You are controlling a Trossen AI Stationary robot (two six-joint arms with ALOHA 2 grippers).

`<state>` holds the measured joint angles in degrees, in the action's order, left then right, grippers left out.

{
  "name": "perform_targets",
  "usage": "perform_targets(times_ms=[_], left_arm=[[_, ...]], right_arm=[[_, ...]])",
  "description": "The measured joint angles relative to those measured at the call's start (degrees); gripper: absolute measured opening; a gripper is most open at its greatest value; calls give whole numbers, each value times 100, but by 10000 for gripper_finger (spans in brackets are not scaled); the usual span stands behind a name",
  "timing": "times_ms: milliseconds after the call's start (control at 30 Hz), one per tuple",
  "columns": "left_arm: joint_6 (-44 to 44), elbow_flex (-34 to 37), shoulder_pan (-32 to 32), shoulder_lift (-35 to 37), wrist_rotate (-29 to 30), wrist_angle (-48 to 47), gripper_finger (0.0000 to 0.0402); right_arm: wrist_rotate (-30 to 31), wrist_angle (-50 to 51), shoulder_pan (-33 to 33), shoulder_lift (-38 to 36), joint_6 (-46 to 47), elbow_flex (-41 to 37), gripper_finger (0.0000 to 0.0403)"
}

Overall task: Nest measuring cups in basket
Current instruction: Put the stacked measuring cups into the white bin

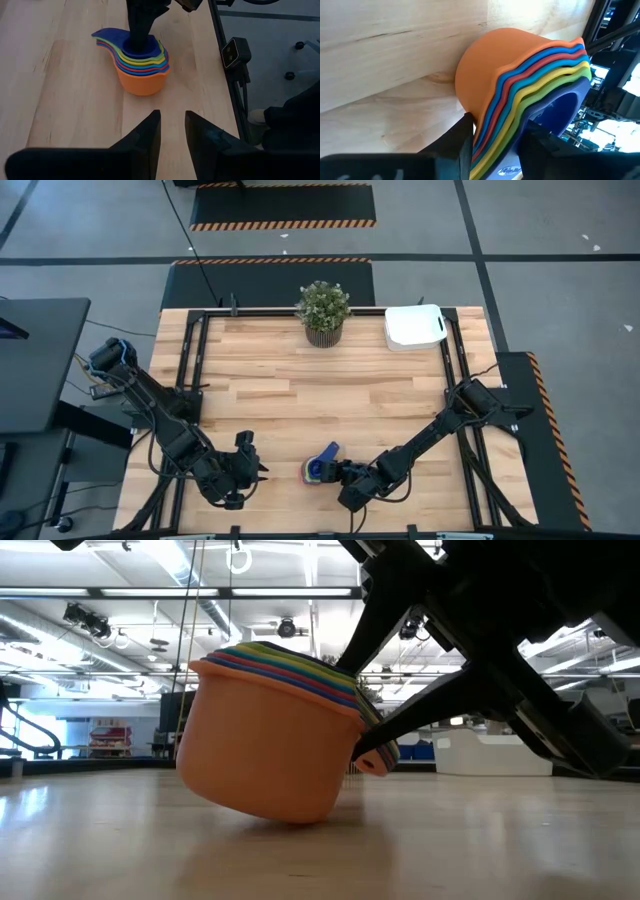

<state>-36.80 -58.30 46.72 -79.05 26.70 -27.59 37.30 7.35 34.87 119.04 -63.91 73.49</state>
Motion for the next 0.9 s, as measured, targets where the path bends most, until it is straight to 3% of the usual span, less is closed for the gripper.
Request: perform_targets(times_ms=[900], left_arm=[[2, 0, 0, 0, 2, 0, 96]], right_arm=[[110, -124, 0, 0, -17, -4, 125]])
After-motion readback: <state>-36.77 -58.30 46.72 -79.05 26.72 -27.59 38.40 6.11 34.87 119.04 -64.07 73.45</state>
